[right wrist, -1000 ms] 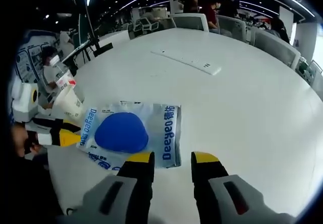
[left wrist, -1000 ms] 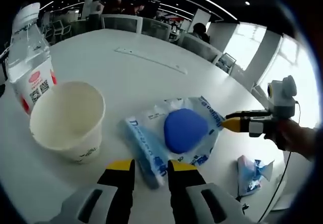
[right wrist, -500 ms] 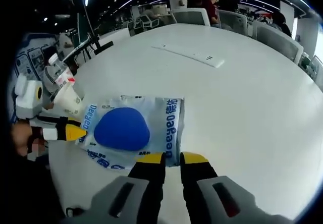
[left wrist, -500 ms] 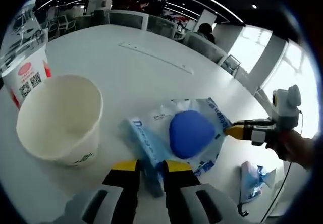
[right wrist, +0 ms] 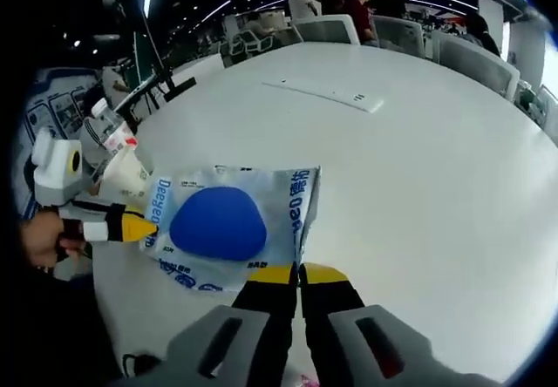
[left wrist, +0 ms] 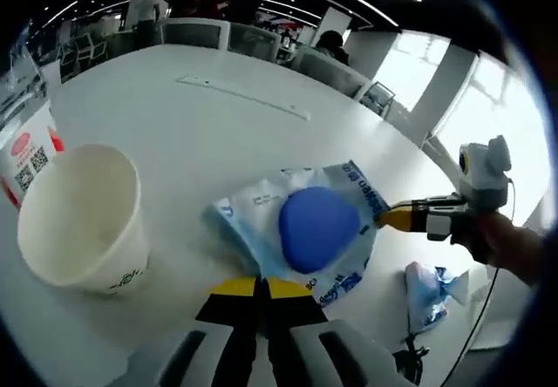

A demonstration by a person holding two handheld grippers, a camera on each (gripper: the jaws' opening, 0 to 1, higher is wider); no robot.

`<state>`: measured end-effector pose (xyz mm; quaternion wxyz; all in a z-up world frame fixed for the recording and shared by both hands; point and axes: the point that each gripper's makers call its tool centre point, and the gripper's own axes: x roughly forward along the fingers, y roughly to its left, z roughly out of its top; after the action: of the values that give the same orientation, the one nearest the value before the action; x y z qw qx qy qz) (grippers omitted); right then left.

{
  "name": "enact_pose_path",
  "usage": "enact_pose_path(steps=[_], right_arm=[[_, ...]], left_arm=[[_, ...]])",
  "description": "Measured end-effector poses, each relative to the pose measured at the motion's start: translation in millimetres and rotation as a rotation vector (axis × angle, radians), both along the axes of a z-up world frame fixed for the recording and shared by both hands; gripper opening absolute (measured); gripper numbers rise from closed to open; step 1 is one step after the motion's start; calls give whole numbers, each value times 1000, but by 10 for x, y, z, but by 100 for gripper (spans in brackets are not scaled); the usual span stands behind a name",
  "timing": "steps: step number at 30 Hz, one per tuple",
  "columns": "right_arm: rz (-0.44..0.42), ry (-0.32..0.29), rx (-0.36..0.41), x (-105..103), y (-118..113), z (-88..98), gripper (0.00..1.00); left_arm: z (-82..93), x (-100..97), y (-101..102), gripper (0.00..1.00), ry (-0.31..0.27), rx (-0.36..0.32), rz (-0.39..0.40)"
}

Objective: Arrange the tabletop items into an orderly group along one side of the table until the central work area is clear of visible clutter.

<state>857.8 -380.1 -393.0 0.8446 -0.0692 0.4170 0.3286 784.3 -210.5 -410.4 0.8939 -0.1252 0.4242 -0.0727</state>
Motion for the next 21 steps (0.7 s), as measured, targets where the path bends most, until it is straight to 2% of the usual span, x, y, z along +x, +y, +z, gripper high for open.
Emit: enact_pose_path(steps=[9, 14, 21], right_arm=[[-64, -38, 40, -139, -80, 221, 0], [-105, -51, 64, -328, -88, 312, 0], [-147, -58, 87, -631, -84, 334, 0]], left_arm=[[178, -5, -46, 0, -39, 19, -90], [262, -70, -3, 0, -49, 33, -126], [302, -159, 46, 0, -43, 75, -213]])
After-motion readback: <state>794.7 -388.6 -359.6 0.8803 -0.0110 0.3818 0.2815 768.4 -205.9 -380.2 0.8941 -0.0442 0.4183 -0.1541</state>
